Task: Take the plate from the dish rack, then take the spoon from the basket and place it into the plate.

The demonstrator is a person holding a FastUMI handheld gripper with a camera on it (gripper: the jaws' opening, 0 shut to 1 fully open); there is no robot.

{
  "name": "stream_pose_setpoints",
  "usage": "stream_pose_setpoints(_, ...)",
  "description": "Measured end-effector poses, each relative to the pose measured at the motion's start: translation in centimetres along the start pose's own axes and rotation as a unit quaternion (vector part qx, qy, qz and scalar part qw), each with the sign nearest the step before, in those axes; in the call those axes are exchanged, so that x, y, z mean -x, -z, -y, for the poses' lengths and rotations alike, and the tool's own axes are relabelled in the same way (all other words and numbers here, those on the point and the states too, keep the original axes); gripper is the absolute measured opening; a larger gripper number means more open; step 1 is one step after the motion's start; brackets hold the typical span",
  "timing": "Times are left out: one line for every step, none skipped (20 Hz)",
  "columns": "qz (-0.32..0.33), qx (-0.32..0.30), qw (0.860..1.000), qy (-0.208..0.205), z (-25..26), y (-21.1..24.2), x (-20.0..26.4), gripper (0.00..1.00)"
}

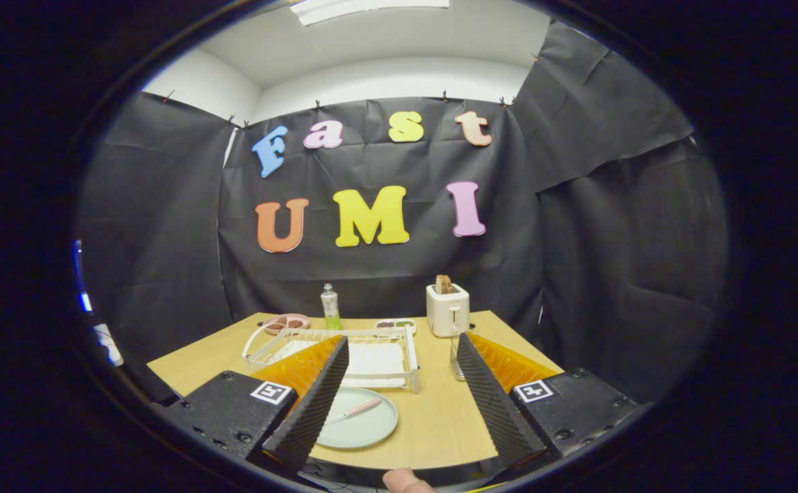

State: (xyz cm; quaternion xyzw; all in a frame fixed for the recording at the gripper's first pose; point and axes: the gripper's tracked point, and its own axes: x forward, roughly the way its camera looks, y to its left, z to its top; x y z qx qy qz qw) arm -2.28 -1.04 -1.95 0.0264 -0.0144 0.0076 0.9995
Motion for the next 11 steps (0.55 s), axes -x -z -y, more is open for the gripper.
stream_pose_setpoints(0.002, -0.001, 1.000, -0.003, -0.19, -0.07, 0.30, 1.00)
stream_pose_setpoints(0.004, -0.002, 1.000, -0.007, -0.47, -0.23, 0.47, 1.00)
stream_pose_setpoints(0.006, -0.003, 1.000, -0.008, -0.60, -0.47, 0.48, 1.00)
stream_pose_setpoints(0.005, -0.003, 1.000, -0.008, -0.61, -0.54, 0.46, 1.00)
stream_pose_setpoints(0.004, 0.002, 1.000, -0.011, -0.78, -0.48, 0.45, 1.00)
stream_pose_setpoints(0.006, 0.004, 1.000, -0.013, -0.94, -0.52, 0.62, 1.00)
stream_pose_setpoints(0.008, 0.004, 1.000, -0.014, -0.96, -0.64, 0.62, 1.00)
stream_pose_setpoints(0.011, 0.002, 1.000, -0.015, -0.98, -0.68, 0.63, 1.00)
stream_pose_setpoints(0.010, -0.005, 1.000, -0.012, -0.79, -0.44, 0.48, 1.00)
stream_pose_setpoints(0.006, -0.011, 1.000, -0.011, -0.63, -0.19, 0.48, 1.00)
stream_pose_setpoints(0.002, -0.016, 1.000, -0.011, -0.56, -0.04, 0.42, 1.00)
